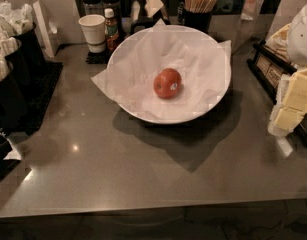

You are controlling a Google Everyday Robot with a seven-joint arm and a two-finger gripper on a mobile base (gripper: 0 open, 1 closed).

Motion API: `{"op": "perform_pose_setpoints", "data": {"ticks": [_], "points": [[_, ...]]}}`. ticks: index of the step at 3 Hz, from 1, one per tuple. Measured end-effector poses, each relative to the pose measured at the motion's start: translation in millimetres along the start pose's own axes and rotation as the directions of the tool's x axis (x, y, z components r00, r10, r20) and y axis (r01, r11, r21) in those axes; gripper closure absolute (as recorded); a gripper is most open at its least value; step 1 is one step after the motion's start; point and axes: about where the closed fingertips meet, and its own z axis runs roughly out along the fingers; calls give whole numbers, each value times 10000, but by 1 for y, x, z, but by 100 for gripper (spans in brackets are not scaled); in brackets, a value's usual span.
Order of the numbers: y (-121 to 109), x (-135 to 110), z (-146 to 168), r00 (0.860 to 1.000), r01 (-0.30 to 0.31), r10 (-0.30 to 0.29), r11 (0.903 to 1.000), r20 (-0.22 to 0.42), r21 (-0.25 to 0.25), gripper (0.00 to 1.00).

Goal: Pick apple from white bowl

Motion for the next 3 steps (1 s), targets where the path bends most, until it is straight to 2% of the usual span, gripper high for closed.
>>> {"op": "perform_pose_setpoints", "data": {"ticks": [1, 2, 3], "points": [[0, 0, 0, 10000, 0, 0, 10000, 3, 0, 0], [-5, -12, -2, 9992, 52, -55, 10000, 395, 63, 0], [-16, -48, 10, 9884, 244, -181, 9989, 1506, -402, 0]]}}
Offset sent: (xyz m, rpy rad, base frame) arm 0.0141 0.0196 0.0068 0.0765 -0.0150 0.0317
